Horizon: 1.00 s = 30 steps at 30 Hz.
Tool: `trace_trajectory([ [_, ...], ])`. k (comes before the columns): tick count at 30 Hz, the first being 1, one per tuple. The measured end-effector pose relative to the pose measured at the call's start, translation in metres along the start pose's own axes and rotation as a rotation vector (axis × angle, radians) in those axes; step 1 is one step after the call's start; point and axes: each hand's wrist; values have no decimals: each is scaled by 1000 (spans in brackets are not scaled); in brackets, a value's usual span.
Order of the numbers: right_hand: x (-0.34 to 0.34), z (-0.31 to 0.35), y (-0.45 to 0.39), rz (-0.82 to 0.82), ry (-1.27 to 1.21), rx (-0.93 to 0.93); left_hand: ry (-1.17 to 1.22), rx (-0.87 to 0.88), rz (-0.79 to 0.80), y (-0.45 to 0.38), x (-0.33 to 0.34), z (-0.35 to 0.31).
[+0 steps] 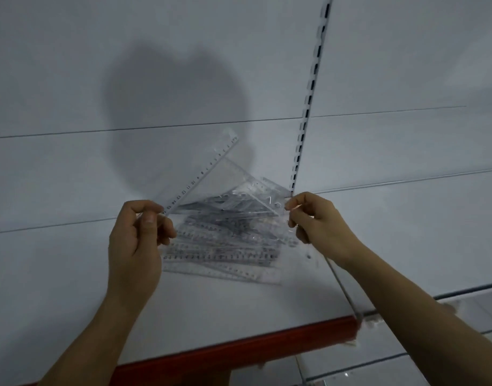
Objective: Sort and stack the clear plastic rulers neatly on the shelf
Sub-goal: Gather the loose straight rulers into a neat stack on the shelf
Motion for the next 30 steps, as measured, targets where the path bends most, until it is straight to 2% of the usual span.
trace_trajectory([
  [5,-71,-25,31,-64,-183,60,126,-20,114,5,72,-31],
  [10,-170,-63,70,-249,-202,126,259,-65,221,31,181,-65],
  [16,-305,-109,129,-392,-93,173,367,-133,360,75,319,-111],
  [24,-464,-177,202,-656,-195,195,482,-152,573,134,501,-174],
  [30,-555,-222,233,-781,-302,234,517,-122,734,150,619,-221],
])
Point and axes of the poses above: each hand's wrist, its own y-axis away from the middle knuckle, its own x-axis out of the palm, z = x × y
